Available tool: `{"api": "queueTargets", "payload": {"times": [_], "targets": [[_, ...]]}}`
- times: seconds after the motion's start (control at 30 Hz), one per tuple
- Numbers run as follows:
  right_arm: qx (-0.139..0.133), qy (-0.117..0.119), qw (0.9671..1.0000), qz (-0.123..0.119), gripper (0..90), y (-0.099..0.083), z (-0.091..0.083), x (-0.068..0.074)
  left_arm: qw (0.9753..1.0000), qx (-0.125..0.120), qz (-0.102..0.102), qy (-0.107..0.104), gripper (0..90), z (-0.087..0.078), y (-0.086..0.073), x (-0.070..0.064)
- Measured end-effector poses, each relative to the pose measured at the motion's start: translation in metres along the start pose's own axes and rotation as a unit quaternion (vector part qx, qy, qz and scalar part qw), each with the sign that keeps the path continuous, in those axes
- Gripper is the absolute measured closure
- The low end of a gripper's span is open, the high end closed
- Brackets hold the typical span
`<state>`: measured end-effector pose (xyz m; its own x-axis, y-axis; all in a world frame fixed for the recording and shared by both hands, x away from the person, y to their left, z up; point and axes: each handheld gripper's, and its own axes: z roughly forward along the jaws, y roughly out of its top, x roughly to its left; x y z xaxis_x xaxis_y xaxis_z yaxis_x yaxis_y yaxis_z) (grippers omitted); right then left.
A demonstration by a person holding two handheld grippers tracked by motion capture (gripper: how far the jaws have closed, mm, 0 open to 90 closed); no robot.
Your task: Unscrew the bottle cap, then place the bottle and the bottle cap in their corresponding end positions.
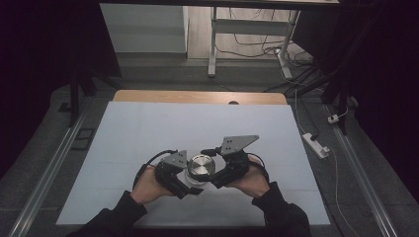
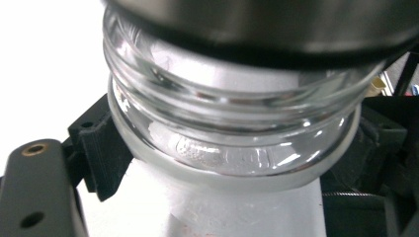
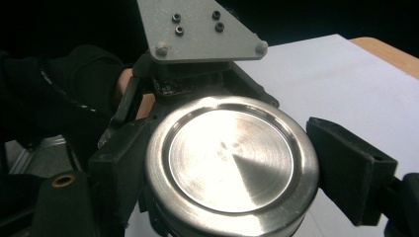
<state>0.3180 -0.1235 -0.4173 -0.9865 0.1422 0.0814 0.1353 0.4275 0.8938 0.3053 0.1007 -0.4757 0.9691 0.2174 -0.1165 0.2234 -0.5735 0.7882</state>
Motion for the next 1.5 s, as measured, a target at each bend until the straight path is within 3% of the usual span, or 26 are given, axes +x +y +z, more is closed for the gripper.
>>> {"api": "queueTargets", "payload": {"times": [0.2,0.4,0.67,1.5], "targets": [[-0.002,-0.019,0.9998,0.002,19.8,0.001,-0.005,0.000,0.9993,-0.011,-0.024,0.026,15.8,-0.003,-0.003,0.005],[0.002,-0.032,0.9994,0.007,19.8,-0.003,-0.008,0.000,0.9984,-0.006,-0.030,0.047,15.7,-0.008,-0.005,0.011],[0.003,-0.048,0.9988,0.010,19.8,-0.007,-0.016,0.001,0.9954,-0.010,-0.051,0.081,15.8,-0.013,-0.009,0.017],[0.010,-0.064,0.9978,0.013,19.8,-0.020,-0.015,0.010,0.9874,-0.024,-0.083,0.132,15.8,-0.025,-0.009,0.044]]}}
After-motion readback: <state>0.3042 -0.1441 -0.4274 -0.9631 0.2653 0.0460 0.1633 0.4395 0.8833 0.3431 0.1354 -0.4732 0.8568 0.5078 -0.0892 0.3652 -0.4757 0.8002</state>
